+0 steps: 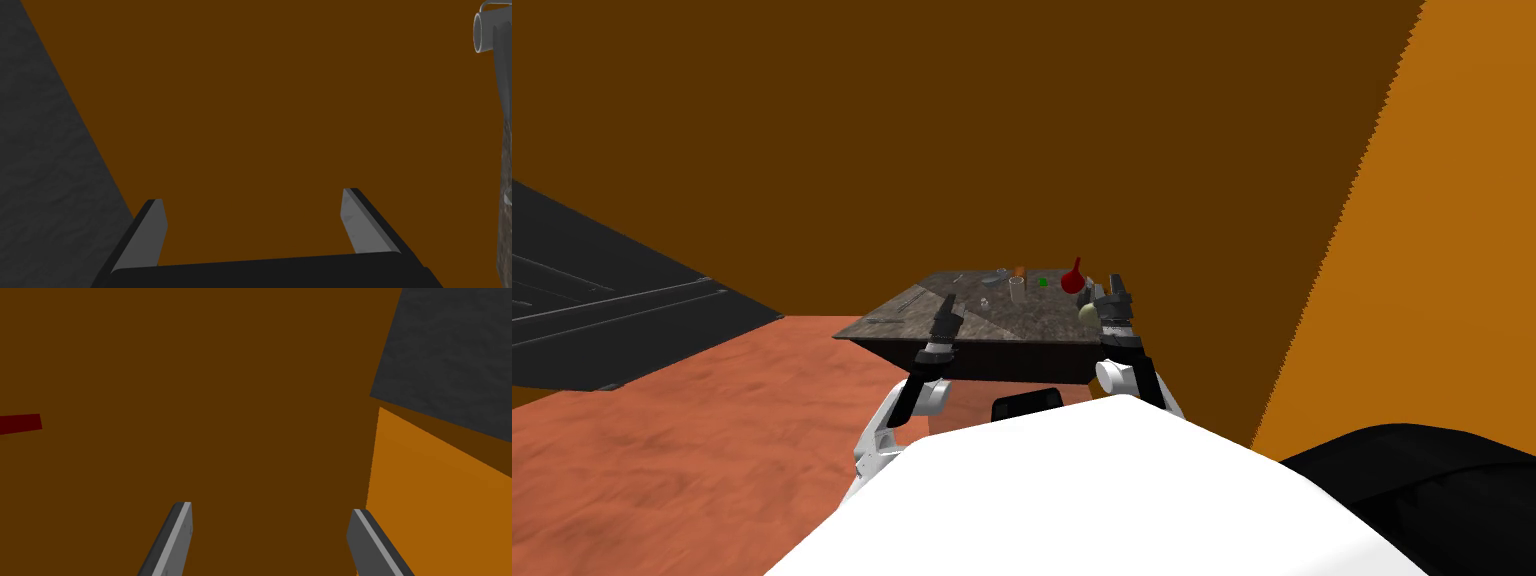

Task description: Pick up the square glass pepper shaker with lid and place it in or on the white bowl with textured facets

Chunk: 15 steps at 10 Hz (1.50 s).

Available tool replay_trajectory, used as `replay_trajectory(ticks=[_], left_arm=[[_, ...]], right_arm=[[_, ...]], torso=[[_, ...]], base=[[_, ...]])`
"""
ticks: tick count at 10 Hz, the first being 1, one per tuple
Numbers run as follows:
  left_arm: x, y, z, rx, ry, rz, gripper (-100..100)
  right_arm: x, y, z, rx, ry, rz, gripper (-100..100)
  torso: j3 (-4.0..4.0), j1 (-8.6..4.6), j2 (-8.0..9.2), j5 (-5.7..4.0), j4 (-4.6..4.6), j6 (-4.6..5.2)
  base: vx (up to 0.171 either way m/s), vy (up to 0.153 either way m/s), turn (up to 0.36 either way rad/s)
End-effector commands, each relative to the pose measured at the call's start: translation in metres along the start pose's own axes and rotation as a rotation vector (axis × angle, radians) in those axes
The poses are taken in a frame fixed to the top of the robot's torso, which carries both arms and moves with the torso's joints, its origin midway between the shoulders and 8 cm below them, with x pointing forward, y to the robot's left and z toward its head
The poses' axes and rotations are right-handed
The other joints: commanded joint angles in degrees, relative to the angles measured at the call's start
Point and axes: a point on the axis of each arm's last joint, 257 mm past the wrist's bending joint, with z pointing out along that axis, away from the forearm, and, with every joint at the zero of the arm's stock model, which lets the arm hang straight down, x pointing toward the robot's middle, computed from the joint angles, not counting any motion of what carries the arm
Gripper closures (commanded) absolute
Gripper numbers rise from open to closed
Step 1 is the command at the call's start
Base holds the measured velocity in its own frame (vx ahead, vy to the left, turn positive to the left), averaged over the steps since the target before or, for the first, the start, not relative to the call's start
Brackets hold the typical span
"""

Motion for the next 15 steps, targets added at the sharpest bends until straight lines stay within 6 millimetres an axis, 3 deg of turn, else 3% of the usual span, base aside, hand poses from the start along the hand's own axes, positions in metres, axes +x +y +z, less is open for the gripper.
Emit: replay_trajectory(ticks=[1, 3, 4, 7, 10, 12, 15], left_arm=[[0.001, 0.011, 0.002, -0.025, 0.023, 0.011, -100], [0.007, 0.042, 0.004, -0.1, 0.085, 0.044, -100], [0.006, 0.043, 0.003, -0.102, 0.09, 0.05, -100], [0.007, 0.091, 0.001, -0.223, 0.173, 0.112, -100], [0.003, 0.108, -0.003, -0.27, 0.21, 0.152, -100], [-0.005, 0.14, -0.011, -0.362, 0.255, 0.205, -100], [-0.014, 0.157, -0.018, -0.413, 0.282, 0.246, -100]], right_arm=[[0.0, 0.0, 0.0, 0.0, 0.0, 0.0, 0], [0.0, 0.0, 0.0, 0.0, 0.0, 0.0, 0], [0.0, 0.0, 0.0, 0.0, 0.0, 0.0, 0], [0.0, 0.0, 0.0, 0.0, 0.0, 0.0, 0], [0.0, 0.0, 0.0, 0.0, 0.0, 0.0, 0], [0.0, 0.0, 0.0, 0.0, 0.0, 0.0, 0], [0.0, 0.0, 0.0, 0.0, 0.0, 0.0, 0]], torso=[[0.0, 0.0, 0.0, 0.0, 0.0, 0.0], [-0.02, 0.01, -0.05, 0.0, -0.01, 0.0], [-0.01, -0.01, -0.01, 0.0, 0.0, 0.0], [-0.01, -0.05, -0.02, -0.01, 0.0, 0.0], [-0.02, 0.04, -0.05, 0.0, -0.01, -0.01], [-0.04, 0.07, -0.08, 0.01, -0.01, -0.01], [-0.04, 0.05, -0.08, 0.0, -0.01, 0.0]], base=[[-0.031, -0.029, -0.036], [-0.031, -0.041, -0.077], [-0.032, -0.035, -0.039], [-0.037, -0.052, -0.111], [-0.02, -0.027, -0.063], [-0.017, -0.032, -0.136], [-0.013, -0.023, -0.092]])
